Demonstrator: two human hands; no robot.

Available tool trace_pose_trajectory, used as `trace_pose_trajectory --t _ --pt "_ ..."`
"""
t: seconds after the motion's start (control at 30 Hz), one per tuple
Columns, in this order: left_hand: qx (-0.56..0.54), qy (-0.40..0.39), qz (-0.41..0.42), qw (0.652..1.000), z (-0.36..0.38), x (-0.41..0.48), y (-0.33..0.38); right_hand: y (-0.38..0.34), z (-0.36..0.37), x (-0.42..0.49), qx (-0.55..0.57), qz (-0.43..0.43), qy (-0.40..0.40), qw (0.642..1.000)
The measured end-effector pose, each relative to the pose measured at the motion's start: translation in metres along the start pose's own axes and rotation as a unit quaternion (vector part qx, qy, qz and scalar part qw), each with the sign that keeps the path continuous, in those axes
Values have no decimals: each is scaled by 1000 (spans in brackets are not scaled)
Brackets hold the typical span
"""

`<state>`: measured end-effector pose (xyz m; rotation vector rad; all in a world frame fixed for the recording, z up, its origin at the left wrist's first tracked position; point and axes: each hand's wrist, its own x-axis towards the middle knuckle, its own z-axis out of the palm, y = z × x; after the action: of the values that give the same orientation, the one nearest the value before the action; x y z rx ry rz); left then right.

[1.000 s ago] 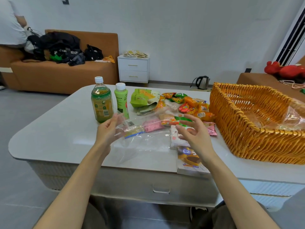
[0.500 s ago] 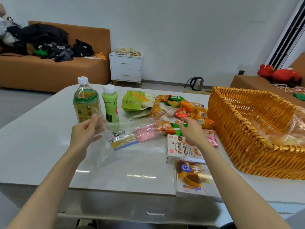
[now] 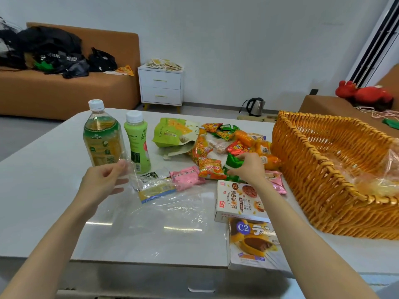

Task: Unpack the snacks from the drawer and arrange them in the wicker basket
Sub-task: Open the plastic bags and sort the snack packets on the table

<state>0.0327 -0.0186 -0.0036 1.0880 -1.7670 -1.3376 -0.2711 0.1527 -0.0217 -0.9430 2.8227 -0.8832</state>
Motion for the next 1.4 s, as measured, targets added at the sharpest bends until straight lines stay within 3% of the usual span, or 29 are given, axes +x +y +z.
trace_pose_trajectory --t 0.1,0.17,0.27,0.33,0.37,0.5,0.6,0.7,0.93,1.1,1.2,1.4 --pt "-1 -9 -9 1000 0 -3 1 -5 -15 -10 20 -75 115 990" --pt "-7 -14 -12 1000 1 -5 1 -4 -22 -18 2 -134 145 980" --pt "-6 -23 -14 1000 3 -9 1 9 -21 -28 -120 -184 34 975" --pt "-5 -25 -15 1000 3 -10 2 16 -19 -31 -132 -148 -75 977" --pt "-4 -26 -15 1000 4 -10 3 17 -19 -31 -113 -128 -91 981" --pt "-3 -31 -11 999 8 -13 8 23 -19 -25 -96 -98 -31 990" --pt "-4 -39 -7 999 12 -16 9 27 -13 -21 -94 -33 -86 991" --pt "-13 -41 2 999 15 -15 13 24 -10 -12 -87 5 -79 993" --pt "-38 -32 -2 999 24 -13 15 10 -12 -13 79 14 21 997" --pt "-53 -6 7 999 28 -13 15 27 -34 -6 293 127 116 940" --pt "-62 7 23 998 23 -6 20 30 -41 11 387 155 75 906" --pt "-42 1 57 997 33 12 30 6 -51 67 322 111 14 940"
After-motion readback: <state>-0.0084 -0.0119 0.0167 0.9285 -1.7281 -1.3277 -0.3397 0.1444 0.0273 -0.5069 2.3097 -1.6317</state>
